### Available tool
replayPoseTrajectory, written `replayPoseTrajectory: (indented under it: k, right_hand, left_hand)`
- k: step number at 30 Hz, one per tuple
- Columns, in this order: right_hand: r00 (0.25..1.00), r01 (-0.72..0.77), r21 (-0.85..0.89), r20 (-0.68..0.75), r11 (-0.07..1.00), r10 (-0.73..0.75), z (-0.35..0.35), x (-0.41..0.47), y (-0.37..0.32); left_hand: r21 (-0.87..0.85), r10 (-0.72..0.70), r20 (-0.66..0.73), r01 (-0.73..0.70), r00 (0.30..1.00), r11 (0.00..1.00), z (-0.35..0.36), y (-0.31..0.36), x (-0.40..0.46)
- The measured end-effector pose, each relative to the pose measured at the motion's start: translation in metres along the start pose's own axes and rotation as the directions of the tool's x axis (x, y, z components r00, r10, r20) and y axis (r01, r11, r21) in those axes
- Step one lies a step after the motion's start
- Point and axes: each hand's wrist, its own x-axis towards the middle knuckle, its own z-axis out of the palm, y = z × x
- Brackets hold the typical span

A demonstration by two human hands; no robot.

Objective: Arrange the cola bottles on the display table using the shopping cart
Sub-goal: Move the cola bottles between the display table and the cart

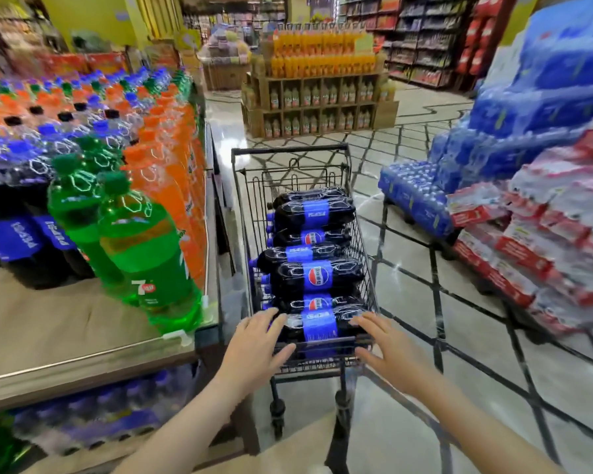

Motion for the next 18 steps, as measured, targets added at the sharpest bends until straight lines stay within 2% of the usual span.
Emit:
replayPoseTrajectory:
  k: [4,10,18]
  right_hand:
    - [1.000,-0.018,0.005,-0.026,1.000,0.018,-0.011,0.044,0.035]
    - [0.999,-0.032,0.028,0.036,0.999,0.031,-0.019,0.112,0.078]
    - [0.996,-0.042,0.072,0.082,0.996,0.036,-0.019,0.192,0.122]
  left_hand:
    - [-0.027,-0.019,0.011,0.020,1.000,0.999,0.022,-0.011,0.060]
    - [-0.043,-0.055,0.010,0.055,0.998,0.998,0.043,-0.042,0.138]
    - [-0.067,-0.160,0.077,0.165,0.984,0.984,0.070,-0.062,0.189]
